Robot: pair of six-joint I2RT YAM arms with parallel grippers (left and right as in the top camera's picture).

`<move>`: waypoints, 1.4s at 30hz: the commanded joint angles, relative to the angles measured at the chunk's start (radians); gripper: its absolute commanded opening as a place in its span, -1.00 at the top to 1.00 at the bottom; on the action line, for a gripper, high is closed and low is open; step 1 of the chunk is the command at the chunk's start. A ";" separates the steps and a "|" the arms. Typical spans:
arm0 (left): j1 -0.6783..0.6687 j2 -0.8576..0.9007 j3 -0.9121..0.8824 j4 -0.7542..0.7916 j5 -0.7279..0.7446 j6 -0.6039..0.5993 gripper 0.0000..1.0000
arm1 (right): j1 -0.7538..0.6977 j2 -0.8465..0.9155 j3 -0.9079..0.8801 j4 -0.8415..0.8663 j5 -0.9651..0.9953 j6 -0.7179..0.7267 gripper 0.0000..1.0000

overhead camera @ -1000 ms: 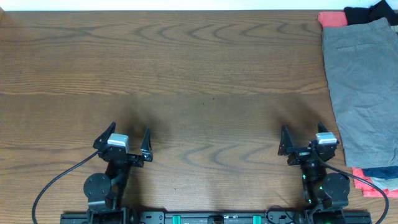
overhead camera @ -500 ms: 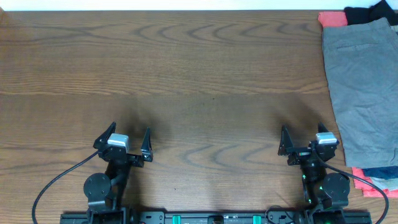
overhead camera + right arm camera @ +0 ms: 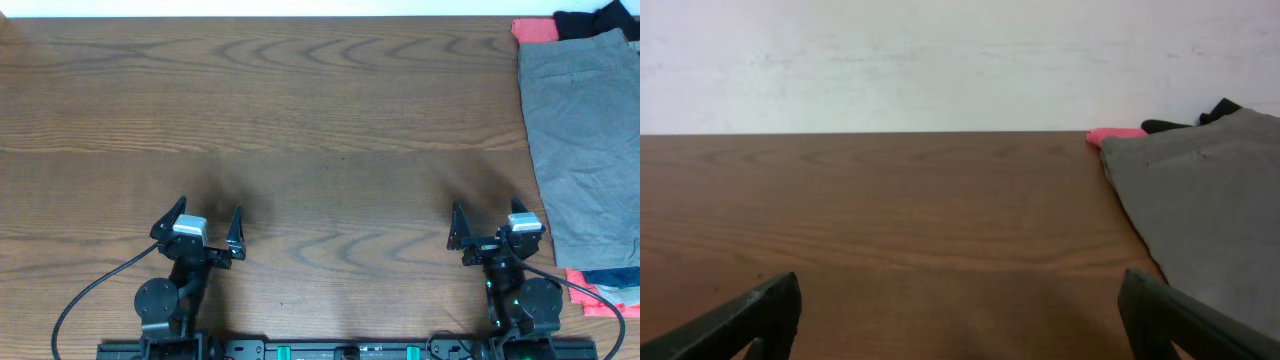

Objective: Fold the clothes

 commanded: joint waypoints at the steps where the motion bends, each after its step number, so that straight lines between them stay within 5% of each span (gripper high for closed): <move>1: 0.004 0.003 -0.015 -0.041 0.027 0.006 -0.96 | 0.009 0.000 -0.001 -0.004 -0.008 0.016 -0.98; 5: 0.004 0.003 -0.015 -0.041 0.027 0.006 -0.96 | 0.009 0.000 -0.001 0.026 -0.046 0.060 -0.99; 13: 0.004 0.003 -0.015 -0.041 0.027 0.006 -0.96 | 0.010 0.000 -0.001 0.025 -0.530 0.547 -0.98; 18: 0.004 0.003 -0.015 -0.041 0.027 0.006 -0.96 | 0.010 0.000 -0.001 0.029 -0.577 0.645 -0.98; 32: 0.004 0.003 -0.015 -0.041 0.027 0.006 -0.96 | 0.010 0.006 0.029 0.370 -0.538 0.632 -0.98; 42: 0.004 0.003 -0.015 -0.041 0.027 0.006 -0.95 | 0.009 0.319 0.338 0.270 -0.430 0.257 -0.99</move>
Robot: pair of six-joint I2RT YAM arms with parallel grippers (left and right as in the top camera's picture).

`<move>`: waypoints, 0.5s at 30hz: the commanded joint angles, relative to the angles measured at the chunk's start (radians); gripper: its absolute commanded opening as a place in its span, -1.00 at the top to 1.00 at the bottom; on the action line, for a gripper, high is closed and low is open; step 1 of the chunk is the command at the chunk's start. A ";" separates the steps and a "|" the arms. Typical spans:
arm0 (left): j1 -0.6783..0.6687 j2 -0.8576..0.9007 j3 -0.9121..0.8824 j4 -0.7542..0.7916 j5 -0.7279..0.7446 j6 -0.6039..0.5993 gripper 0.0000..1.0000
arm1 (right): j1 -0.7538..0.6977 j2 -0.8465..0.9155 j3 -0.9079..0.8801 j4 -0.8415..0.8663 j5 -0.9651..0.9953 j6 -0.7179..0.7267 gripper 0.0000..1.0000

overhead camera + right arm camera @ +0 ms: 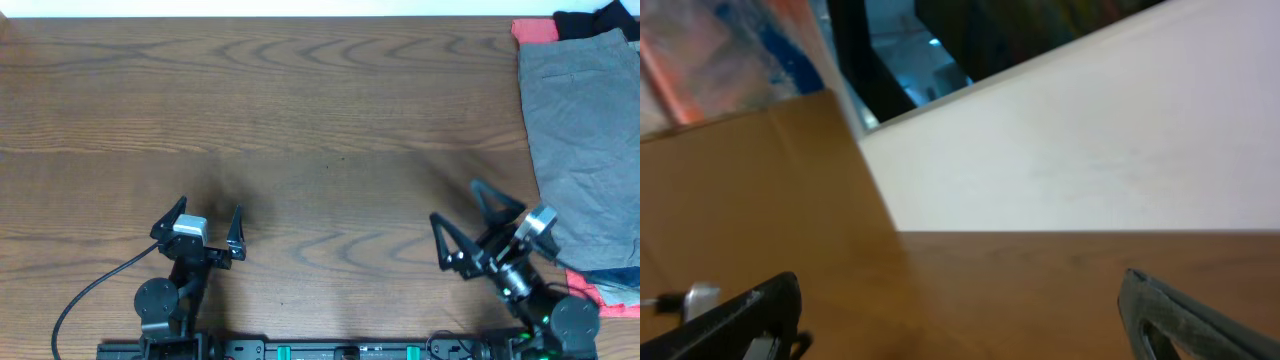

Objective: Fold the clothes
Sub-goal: 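Reach the right gripper to the grey pants on the clothes stack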

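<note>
A grey garment (580, 140) lies flat at the table's right edge. It rests on a pile with red cloth (535, 30) and black cloth (595, 18) at the far end, and pink and blue cloth (612, 290) at the near end. My right gripper (458, 205) is open wide near the front. It is turned to point up-left, away from the pile, and holds nothing. In the blurred right wrist view the open right gripper (960, 285) faces bare wood and a white wall, with no clothing in sight. My left gripper (208, 210) is open and empty at the front left.
The wooden table (300, 120) stretches from the grippers to the far edge. The arm bases and a black cable (75, 305) sit along the front edge. The clothes pile runs off the right side of the overhead view.
My right gripper faced straight at the far edge; now it is swung round to point up-left, with its wrist nearer the grey garment. It stays open. The left arm has not moved.
</note>
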 commanded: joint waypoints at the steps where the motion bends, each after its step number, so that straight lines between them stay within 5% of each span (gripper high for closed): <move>1: 0.004 0.002 -0.017 -0.037 0.024 0.006 -0.96 | 0.007 0.169 0.156 -0.077 0.111 -0.229 -0.98; 15: 0.004 0.002 -0.017 -0.037 0.024 0.006 -0.96 | 0.007 1.085 0.962 -0.666 0.682 -0.521 -0.99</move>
